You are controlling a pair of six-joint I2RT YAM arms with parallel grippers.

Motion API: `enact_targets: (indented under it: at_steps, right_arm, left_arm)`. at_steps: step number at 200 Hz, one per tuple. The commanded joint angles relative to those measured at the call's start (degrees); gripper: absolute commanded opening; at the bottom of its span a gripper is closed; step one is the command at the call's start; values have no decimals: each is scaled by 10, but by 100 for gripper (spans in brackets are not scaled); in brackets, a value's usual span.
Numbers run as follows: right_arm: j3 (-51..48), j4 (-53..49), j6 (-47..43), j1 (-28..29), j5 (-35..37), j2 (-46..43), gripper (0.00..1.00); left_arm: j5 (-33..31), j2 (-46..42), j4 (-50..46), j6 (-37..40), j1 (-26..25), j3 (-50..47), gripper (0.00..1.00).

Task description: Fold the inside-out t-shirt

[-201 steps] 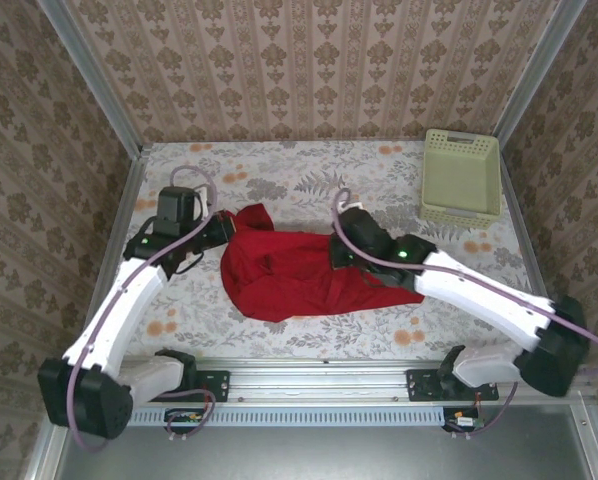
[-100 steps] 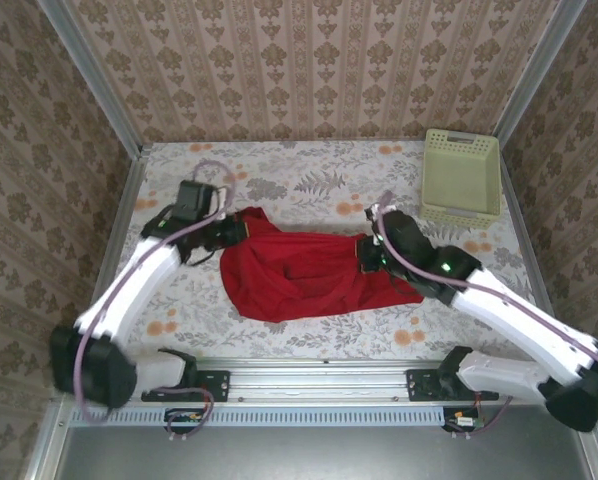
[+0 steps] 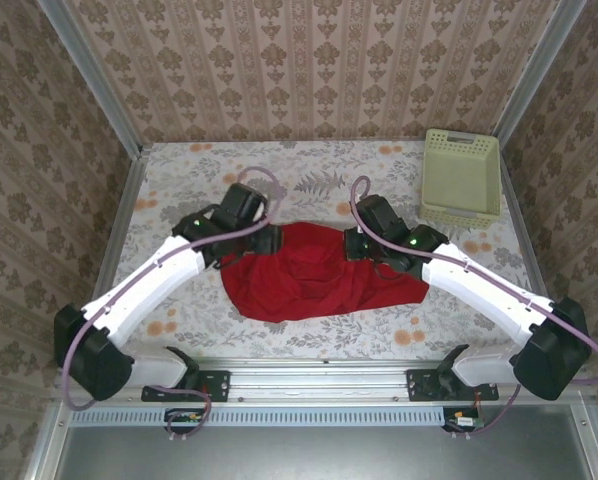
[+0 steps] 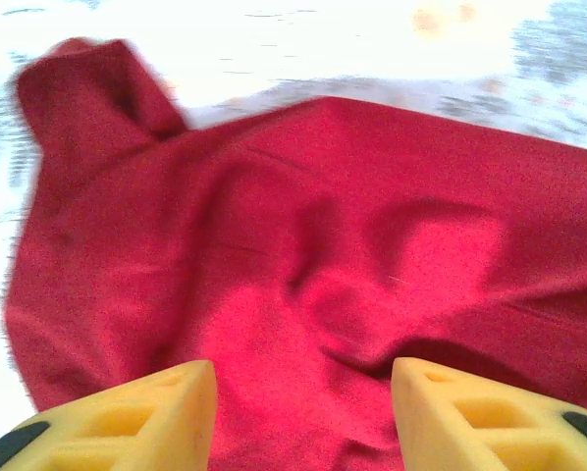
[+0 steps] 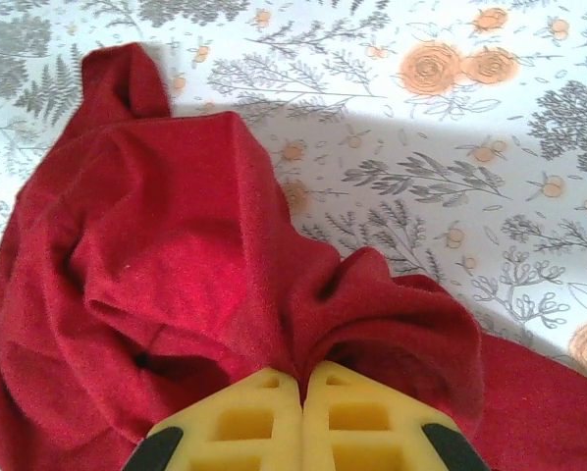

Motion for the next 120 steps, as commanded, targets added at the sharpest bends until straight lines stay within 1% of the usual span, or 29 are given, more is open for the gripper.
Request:
enact_targets:
  at_steps: [1, 21, 38, 58, 74, 103, 120]
  right_arm:
    - [12, 8, 18, 10, -8, -23, 0]
    - [14, 10, 21, 15, -7, -36, 0]
    - [22, 6, 19, 17, -7, -44, 0]
    - [32, -3, 6, 24, 3, -46, 0]
    - [30, -3, 2, 30, 7, -51, 0]
    - [22, -3, 3, 37, 15, -52, 0]
    - [17, -3, 0, 40, 25, -54, 0]
  left_arm:
    - [-41, 28, -34, -63, -50, -25, 47]
    - [-33, 59, -1, -86, -73, -42, 47]
    - [-25, 97, 15, -90, -87, -37, 47]
    - [-20, 143, 18, -94, -93, -24, 49]
    - [-30, 163, 26, -97, -94, -21, 49]
    - [-59, 183, 30, -93, -89, -7, 41]
    - [-71, 195, 26, -89, -81, 6, 32]
